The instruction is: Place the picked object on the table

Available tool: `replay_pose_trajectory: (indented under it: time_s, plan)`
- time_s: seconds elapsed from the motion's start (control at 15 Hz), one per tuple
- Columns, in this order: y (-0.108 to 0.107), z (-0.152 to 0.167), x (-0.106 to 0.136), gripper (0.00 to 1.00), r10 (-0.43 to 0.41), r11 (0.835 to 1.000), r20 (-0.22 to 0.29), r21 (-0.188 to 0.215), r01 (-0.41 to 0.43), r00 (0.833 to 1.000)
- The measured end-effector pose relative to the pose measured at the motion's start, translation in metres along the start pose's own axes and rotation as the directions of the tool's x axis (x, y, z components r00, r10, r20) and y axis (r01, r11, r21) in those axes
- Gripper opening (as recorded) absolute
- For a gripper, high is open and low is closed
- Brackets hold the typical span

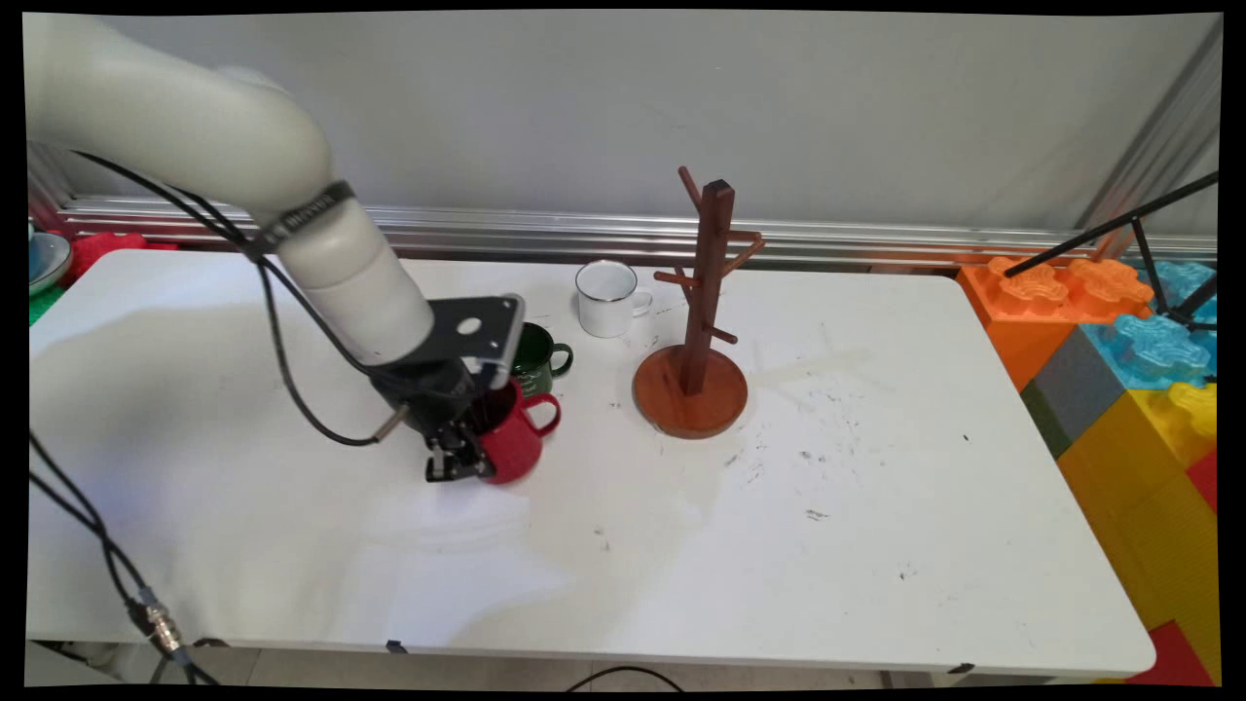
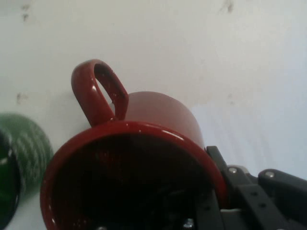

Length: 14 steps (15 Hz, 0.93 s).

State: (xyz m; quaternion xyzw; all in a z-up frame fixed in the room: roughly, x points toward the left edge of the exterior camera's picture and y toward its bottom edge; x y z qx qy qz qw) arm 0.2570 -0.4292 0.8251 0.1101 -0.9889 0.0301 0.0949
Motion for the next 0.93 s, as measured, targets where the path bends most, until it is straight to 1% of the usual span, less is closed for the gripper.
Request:
replay_pose_trajectory:
  time_s: [0.33, 0.4, 0.73, 0.93]
  plan:
    - [0.002, 0.017, 0.025, 0.00, 0.063, 0.998, 0.020, 0.018, -0.063, 0.998]
    - [0.003, 0.019, 0.030, 1.00, 0.070, 0.997, 0.022, 0.021, -0.071, 0.997]
    - [0.008, 0.024, 0.045, 1.00, 0.070, 0.997, 0.012, 0.025, -0.070, 0.997]
    - [0.009, 0.012, 0.051, 1.00, 0.056, 0.998, -0.021, 0.016, -0.056, 0.998]
